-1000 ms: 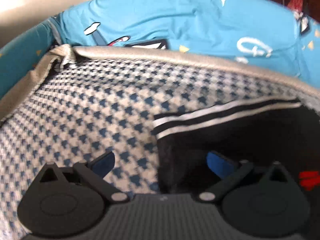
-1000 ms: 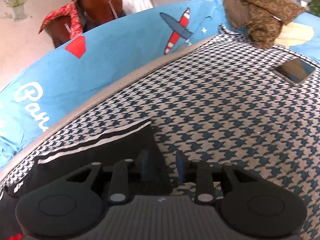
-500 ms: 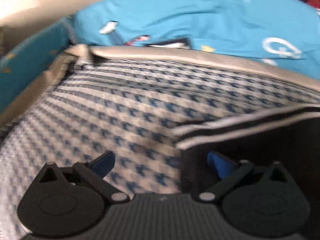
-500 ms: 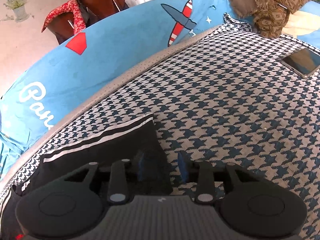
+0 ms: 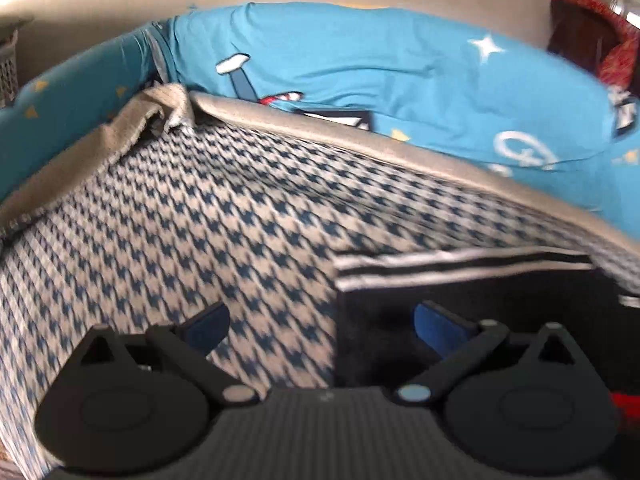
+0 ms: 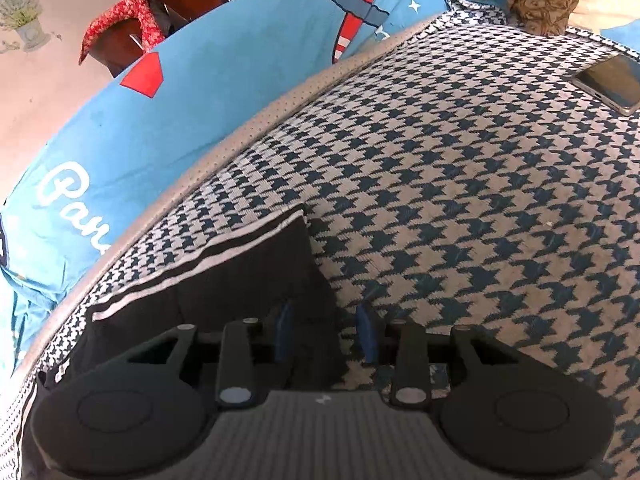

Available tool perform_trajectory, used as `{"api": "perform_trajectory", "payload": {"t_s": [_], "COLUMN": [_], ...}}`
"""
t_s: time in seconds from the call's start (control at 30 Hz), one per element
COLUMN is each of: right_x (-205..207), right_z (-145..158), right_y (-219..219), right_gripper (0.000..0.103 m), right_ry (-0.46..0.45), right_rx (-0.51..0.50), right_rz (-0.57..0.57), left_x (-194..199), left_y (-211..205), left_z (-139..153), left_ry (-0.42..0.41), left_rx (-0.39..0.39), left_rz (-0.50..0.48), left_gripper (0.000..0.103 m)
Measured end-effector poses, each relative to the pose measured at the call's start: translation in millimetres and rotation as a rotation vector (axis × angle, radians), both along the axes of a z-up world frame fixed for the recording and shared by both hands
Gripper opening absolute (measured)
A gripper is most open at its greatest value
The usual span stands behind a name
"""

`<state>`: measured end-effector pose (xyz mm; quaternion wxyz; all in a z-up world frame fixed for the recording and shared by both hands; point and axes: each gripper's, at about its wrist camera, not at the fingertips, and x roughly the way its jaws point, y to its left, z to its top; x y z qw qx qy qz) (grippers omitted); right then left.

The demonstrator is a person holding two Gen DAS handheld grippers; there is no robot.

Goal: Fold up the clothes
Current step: 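Press the folded stack edge flat with the right gripper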

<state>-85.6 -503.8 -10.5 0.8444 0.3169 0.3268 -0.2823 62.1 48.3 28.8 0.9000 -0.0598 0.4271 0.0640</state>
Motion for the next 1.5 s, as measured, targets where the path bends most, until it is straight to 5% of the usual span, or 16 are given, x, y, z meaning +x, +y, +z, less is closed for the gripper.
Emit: {"api": "perform_trajectory", "payload": {"t_s": [0.07, 0.13, 0.27, 0.47, 0.7, 0.93, 1.03, 1.4, 1.5], "right_x": [3.4, 6.8, 12.3, 16.5, 33.5, 42.7, 40.0, 29.3, 23.0], "right_z": [-0.5, -1.0, -0.4, 29.0, 31.8, 8.0, 15.0, 36.9, 31.8], "right_y": [4.0, 8.0, 15.3, 48.8, 130.0, 158.8, 157.7, 71.4, 40.4], "right_gripper": [0.036, 0.024, 0.01, 0.008, 0.008, 0.013, 0.013, 0.033, 0.035], "right_ry": [0.001, 0.002, 0.0, -0.056, -0.055, 0.027, 0.004, 0.019, 0.034], "right_rx": [-0.024, -0.049, -0.095, -0.28, -0.508, -0.426, -0.432, -0.401, -0.321], "right_rz": [0.009, 0.017, 0.034, 0.15, 0.571, 0.85, 0.849, 0.376, 0.25], "left_x": [-12.4, -21.4, -20.6, -19.8, -16.6, -14.4, -14.4, -13.6, -14.2], "left_y": [-1.5, -4.0, -13.2, -16.1, -16.0, -13.7, -11.9, -13.8, -15.8], "left_z": [1.6, 0.4, -5.0, -4.9, -6.5, -7.7, -7.8, -9.5, -10.0], "left_ry": [0.006, 0.016, 0.037, 0.038, 0.041, 0.046, 0.044, 0.047, 0.046], "left_rx": [-0.061, -0.109, -0.093, -0.097, -0.108, -0.117, -0.127, -0.122, -0.124], "left_rz": [-0.006, -0.014, -0.039, -0.062, -0.069, -0.069, -0.066, -0.074, -0.084], "left_gripper": [0.103, 0.103, 0.103, 0.103, 0.103, 0.103, 0.103, 0.103, 0.103]}}
